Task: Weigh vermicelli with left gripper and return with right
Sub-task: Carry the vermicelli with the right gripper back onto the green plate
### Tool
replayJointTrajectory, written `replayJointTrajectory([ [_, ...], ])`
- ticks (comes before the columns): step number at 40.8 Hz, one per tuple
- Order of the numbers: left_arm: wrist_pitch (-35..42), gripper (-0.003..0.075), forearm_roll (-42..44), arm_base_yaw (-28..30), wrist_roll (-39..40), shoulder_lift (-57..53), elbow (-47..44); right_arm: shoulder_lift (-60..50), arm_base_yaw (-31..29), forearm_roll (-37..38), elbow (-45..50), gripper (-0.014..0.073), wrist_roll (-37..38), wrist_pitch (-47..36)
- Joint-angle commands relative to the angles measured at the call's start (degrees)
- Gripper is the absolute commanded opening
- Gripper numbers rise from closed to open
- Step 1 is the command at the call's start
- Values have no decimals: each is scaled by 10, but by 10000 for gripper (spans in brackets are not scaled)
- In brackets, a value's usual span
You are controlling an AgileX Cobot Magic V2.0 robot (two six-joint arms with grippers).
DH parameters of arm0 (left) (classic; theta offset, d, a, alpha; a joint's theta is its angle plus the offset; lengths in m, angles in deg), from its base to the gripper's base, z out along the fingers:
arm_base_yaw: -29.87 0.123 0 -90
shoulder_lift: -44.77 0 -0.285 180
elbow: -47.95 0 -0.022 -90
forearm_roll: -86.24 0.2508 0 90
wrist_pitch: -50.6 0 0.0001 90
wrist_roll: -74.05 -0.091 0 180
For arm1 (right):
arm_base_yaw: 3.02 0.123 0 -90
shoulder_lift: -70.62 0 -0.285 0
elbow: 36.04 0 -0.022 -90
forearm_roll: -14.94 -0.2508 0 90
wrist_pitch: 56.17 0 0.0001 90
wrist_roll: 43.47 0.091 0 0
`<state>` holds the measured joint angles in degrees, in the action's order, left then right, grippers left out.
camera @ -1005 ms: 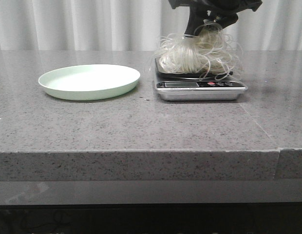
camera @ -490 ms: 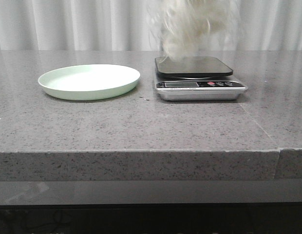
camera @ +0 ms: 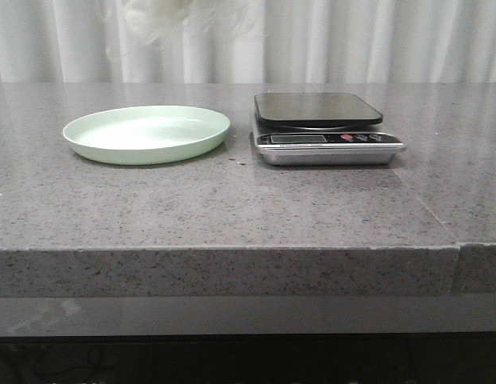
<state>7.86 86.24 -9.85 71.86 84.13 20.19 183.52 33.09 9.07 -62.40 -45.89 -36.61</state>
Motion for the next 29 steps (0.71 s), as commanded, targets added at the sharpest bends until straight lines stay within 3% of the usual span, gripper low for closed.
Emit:
replayJointTrajectory([
  [1,45,512,-5,-2,7,3,14,-1,11,-1,-23,142,-6,-80],
  [10,46,512,-5,-2,7,3,14,57,21,-1,-23,148,-6,-62],
  [23,52,512,-5,-2,7,3,14,59,20,-1,-26,523,-6,-14],
  [29,52,512,-5,-2,7,3,14,13,20,3,-26,520,-6,38],
])
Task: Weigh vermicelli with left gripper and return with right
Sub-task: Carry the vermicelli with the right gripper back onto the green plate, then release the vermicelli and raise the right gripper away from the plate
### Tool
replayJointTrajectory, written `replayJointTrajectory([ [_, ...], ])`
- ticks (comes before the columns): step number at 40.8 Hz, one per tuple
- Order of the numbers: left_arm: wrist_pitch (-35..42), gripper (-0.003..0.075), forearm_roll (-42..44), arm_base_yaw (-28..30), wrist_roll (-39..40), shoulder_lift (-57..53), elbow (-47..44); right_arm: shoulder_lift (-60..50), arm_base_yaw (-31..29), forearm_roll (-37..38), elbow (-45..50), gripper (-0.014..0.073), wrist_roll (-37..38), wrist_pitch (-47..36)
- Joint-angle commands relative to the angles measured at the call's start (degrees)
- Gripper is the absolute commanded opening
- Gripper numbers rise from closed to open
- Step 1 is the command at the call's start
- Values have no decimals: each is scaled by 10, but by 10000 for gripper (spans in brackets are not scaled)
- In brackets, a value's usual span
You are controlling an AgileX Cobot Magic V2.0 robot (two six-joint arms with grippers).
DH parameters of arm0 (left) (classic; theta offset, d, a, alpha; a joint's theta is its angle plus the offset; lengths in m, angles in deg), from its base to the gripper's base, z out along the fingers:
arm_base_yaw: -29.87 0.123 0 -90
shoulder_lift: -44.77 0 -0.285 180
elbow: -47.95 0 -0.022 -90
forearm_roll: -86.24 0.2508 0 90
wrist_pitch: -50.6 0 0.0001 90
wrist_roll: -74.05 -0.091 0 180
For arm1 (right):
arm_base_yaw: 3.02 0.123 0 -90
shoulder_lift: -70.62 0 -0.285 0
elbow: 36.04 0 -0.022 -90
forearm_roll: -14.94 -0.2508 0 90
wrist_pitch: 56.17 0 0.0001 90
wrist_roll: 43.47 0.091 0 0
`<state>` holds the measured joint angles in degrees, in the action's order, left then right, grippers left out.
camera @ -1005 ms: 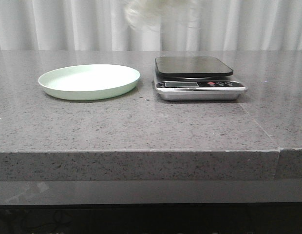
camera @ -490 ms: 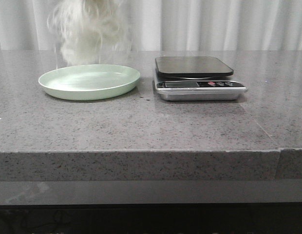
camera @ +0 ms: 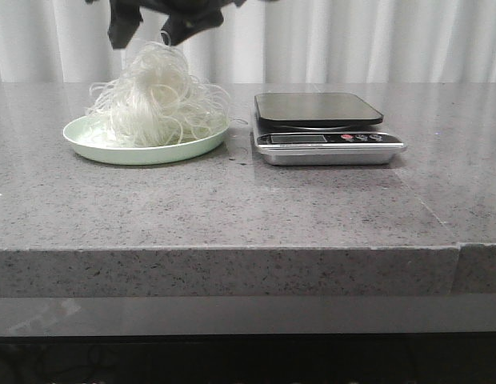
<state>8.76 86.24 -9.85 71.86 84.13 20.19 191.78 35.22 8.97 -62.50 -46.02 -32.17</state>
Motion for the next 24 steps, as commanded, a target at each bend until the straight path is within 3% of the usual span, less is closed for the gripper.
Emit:
replayJointTrajectory([
  [1,43,512,-5,-2,7,3,14,-81,-1,8,-25,520,-4,11],
  [12,44,512,-5,-2,7,3,14,-204,-24,35,-12,520,-4,148],
  [24,43,512,-5,-2,7,3,14,-365,-49,38,161,520,-4,125],
])
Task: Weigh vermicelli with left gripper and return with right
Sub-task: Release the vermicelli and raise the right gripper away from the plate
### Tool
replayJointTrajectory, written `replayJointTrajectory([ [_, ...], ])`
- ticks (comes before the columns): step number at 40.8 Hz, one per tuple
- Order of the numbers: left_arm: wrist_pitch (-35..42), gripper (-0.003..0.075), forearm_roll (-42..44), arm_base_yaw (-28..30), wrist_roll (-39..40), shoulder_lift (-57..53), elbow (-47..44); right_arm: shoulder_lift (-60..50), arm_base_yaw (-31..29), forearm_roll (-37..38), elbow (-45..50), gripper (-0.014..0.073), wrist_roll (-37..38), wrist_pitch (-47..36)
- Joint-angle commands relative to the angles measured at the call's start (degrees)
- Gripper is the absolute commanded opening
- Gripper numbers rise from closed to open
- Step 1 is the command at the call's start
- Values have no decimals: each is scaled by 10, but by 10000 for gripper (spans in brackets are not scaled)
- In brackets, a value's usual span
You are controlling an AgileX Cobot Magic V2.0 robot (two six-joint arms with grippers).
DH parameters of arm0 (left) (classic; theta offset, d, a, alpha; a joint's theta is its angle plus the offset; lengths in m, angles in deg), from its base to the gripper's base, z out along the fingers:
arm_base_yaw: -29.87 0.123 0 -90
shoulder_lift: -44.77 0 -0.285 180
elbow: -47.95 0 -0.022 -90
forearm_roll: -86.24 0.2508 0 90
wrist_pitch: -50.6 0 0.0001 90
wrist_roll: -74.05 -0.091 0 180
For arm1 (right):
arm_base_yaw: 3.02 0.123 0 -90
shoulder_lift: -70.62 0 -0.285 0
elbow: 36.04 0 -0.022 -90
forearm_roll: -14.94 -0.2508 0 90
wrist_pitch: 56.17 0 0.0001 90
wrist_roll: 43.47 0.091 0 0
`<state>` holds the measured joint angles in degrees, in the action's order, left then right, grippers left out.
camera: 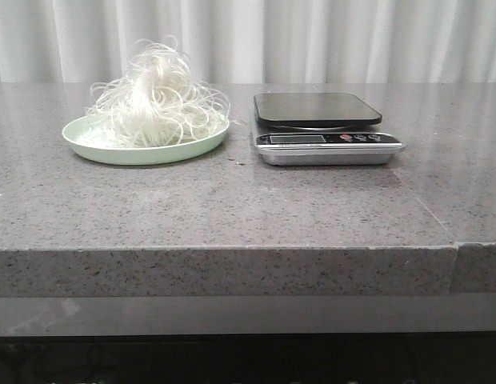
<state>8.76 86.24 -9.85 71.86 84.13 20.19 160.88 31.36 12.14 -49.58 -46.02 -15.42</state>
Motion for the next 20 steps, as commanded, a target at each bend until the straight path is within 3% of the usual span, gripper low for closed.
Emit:
replayJointTrajectory([
  [1,43,512,-5,-2,7,3,14,-66,-15,6,46,520,-4,-43],
  [20,43,512,-5,-2,7,3,14,-269,-45,28,273,520,-4,3],
])
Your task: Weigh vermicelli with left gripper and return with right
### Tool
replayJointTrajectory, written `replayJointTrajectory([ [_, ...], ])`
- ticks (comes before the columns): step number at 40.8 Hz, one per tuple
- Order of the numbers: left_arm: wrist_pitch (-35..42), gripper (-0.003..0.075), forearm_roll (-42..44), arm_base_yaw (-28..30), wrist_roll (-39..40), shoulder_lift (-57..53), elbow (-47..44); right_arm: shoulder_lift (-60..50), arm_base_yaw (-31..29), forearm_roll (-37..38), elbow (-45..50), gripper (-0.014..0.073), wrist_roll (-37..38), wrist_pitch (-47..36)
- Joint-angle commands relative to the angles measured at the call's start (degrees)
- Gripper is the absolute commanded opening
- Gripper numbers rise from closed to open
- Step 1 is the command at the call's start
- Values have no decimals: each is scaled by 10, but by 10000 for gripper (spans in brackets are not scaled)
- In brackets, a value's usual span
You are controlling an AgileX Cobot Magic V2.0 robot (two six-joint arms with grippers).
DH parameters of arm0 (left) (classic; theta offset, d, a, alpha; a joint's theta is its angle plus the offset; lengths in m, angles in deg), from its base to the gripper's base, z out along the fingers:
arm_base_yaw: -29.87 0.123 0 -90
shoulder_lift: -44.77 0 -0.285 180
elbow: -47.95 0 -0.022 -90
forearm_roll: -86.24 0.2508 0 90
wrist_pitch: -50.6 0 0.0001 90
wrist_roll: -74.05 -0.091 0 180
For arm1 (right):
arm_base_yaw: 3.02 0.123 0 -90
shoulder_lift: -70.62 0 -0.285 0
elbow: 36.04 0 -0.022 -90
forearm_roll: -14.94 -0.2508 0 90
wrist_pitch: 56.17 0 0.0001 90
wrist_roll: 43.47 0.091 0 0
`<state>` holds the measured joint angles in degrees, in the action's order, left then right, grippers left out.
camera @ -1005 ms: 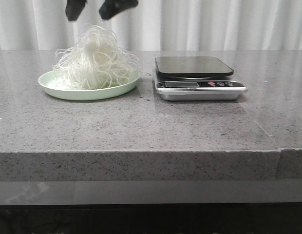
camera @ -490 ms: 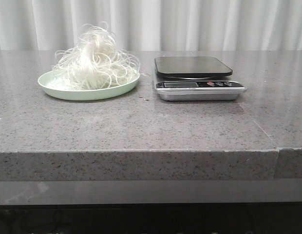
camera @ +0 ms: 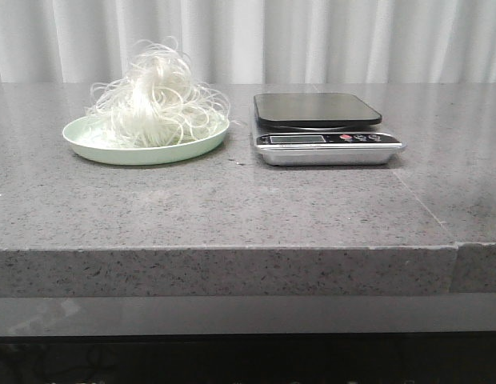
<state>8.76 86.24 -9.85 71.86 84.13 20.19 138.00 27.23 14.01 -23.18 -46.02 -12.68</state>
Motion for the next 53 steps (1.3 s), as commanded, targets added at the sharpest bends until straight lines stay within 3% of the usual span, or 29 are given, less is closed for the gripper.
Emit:
replayJointTrajectory([
  [1,43,512,-5,-2,7,3,14,-56,-3,9,19,520,-4,-24],
  [22,44,501,-5,-2,7,3,14,-176,-3,9,91,487,-3,10],
  [29,44,403,-5,-2,7,3,14,-174,-3,9,91,298,-3,11],
  [35,44,314,-5,-2,7,3,14,-174,-3,9,91,188,-3,11],
  [47,44,145,-5,-2,7,3,14,-174,-3,9,91,150,-3,11],
  [53,44,145,-5,-2,7,3,14,-174,-3,9,91,150,-4,11],
])
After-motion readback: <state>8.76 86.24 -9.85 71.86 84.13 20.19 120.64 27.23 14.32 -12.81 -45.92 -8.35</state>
